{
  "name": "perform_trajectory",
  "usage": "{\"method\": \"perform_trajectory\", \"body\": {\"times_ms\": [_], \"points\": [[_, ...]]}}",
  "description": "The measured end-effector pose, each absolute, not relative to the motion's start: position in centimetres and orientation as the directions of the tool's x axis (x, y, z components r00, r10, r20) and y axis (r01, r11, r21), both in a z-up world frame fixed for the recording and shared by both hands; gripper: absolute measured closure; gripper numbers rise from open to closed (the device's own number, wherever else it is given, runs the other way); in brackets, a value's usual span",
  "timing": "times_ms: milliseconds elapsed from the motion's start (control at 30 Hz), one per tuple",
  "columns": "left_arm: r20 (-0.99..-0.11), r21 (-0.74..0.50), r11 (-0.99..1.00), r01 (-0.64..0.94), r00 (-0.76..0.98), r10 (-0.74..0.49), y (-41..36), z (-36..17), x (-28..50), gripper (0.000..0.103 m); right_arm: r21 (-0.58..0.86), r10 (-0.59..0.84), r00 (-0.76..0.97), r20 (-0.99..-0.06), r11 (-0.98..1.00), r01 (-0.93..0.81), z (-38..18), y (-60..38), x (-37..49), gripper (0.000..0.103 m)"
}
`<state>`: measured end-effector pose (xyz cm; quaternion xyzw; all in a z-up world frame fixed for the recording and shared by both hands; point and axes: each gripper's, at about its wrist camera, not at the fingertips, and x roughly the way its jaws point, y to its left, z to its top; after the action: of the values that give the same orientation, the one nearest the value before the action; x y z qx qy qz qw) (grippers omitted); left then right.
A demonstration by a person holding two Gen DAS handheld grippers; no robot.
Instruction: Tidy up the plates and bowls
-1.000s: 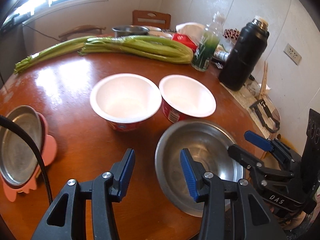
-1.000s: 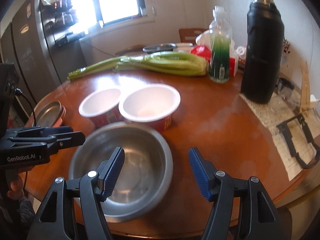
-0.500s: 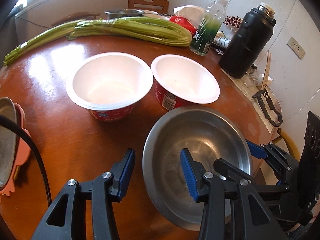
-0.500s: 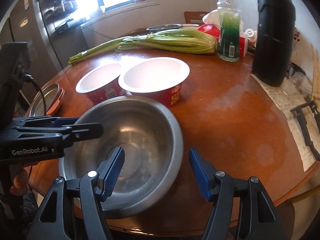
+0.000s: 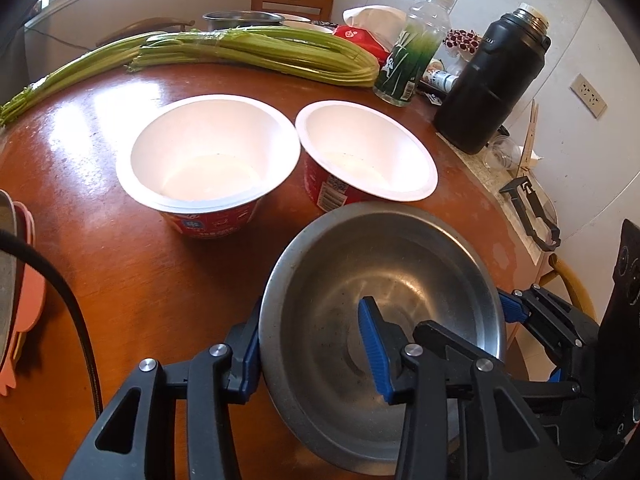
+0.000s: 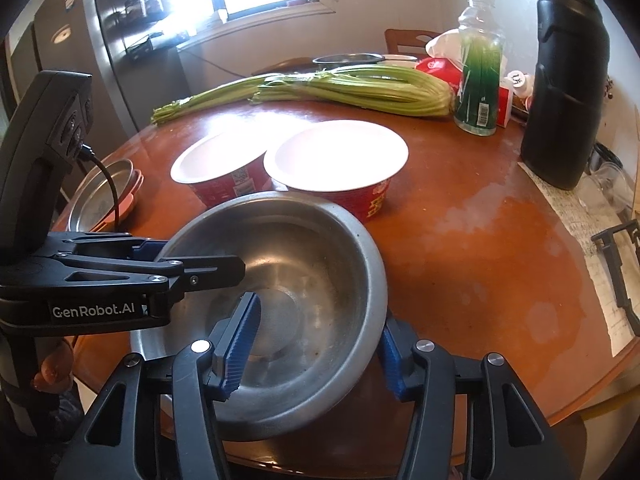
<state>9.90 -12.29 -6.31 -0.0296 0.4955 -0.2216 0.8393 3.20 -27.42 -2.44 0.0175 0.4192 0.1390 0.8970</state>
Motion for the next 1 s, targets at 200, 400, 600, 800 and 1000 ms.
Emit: {"method": "perform_trajectory", "body": {"times_ms": [200, 400, 600, 800, 1000], "points": [[-0.813, -0.283, 0.907, 0.312, 0.424, -0.399, -10.1, -5.8, 9.2, 0.059, 0.153, 0.298, 0.597, -0.745, 0.947, -0.282, -2.1, -25.7, 2.9, 0.046], [-0.806, -0.278, 0.922, 0.271, 0.457, -0.377, -7.4, -5.4, 8.1, 0.059, 0.154, 0.337, 0.572, -0.748, 0.926, -0.344, -2.0, -23.2, 2.8, 0.046], [-0.804, -0.262, 0.935, 0.238, 0.483, -0.348, -5.2, -5.4, 7.3, 0.059, 0.162, 0.366, 0.550, -0.751, 0.909, -0.384, -1.9, -21.1, 3.0, 0.046], [-0.803, -0.249, 0.947, 0.205, 0.503, -0.320, -3.8, -5.5, 7.0, 0.059, 0.160, 0.379, 0.533, -0.756, 0.897, -0.411, -2.0, -19.4, 3.2, 0.046], [-0.810, -0.248, 0.951, 0.183, 0.499, -0.308, -2.9, -6.2, 7.1, 0.059, 0.160, 0.379, 0.516, -0.769, 0.894, -0.418, -2.4, -18.5, 3.5, 0.045]]}}
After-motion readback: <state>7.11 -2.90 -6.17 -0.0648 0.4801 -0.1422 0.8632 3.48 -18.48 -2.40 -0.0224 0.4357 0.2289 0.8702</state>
